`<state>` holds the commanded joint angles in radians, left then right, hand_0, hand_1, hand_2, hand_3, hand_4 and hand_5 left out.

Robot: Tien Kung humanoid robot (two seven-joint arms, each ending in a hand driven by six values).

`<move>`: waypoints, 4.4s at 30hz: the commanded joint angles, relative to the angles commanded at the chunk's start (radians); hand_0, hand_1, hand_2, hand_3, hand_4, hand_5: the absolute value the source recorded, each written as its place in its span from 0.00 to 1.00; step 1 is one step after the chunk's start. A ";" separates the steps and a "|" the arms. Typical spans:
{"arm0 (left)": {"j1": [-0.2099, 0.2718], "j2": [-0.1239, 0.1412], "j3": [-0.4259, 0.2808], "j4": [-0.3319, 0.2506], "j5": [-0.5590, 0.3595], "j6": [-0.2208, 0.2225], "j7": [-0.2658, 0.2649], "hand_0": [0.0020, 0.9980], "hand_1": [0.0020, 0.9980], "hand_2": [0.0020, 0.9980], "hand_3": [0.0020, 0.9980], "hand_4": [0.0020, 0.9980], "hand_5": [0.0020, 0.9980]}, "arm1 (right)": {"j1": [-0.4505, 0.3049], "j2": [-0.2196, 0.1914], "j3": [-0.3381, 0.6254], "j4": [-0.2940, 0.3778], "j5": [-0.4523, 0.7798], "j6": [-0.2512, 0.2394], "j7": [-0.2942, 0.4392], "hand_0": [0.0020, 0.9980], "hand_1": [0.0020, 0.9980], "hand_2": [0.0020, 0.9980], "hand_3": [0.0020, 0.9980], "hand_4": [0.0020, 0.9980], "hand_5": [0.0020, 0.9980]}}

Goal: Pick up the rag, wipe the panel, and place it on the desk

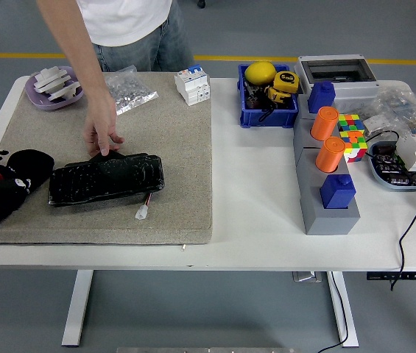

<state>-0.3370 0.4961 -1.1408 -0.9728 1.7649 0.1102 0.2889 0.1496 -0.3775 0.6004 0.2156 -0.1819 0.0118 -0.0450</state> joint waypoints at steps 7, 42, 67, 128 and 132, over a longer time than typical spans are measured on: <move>-0.004 -0.006 0.012 0.006 -0.013 0.053 -0.003 0.49 0.59 0.79 0.81 0.85 0.26 | 0.000 0.001 0.003 0.001 -0.003 0.000 -0.001 0.72 0.37 0.63 0.62 1.00 0.57; 0.002 -0.014 0.028 -0.011 0.024 0.157 0.016 0.33 0.24 0.53 0.44 0.19 0.00 | 0.008 0.000 0.031 0.000 -0.023 -0.002 0.000 0.72 0.37 0.63 0.62 1.00 0.57; 0.240 -0.078 -0.091 -0.485 0.228 0.171 0.268 0.27 0.23 0.53 0.46 0.18 0.00 | -0.004 -0.004 0.007 -0.018 0.015 0.005 -0.001 0.72 0.37 0.63 0.62 1.00 0.57; -0.126 -0.160 0.476 -0.424 0.183 0.237 0.306 0.23 0.19 0.50 0.45 0.13 0.00 | 0.016 -0.005 -0.074 -0.027 0.080 0.010 -0.003 0.71 0.37 0.63 0.62 1.00 0.57; -0.103 -0.144 0.451 -0.426 0.201 0.239 0.312 0.23 0.19 0.50 0.45 0.13 0.00 | 0.013 -0.005 -0.067 -0.029 0.078 0.010 -0.003 0.71 0.37 0.63 0.62 1.00 0.57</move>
<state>-0.4398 0.3521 -0.6902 -1.3990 1.9659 0.3493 0.6005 0.1622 -0.3823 0.5330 0.1869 -0.1035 0.0219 -0.0476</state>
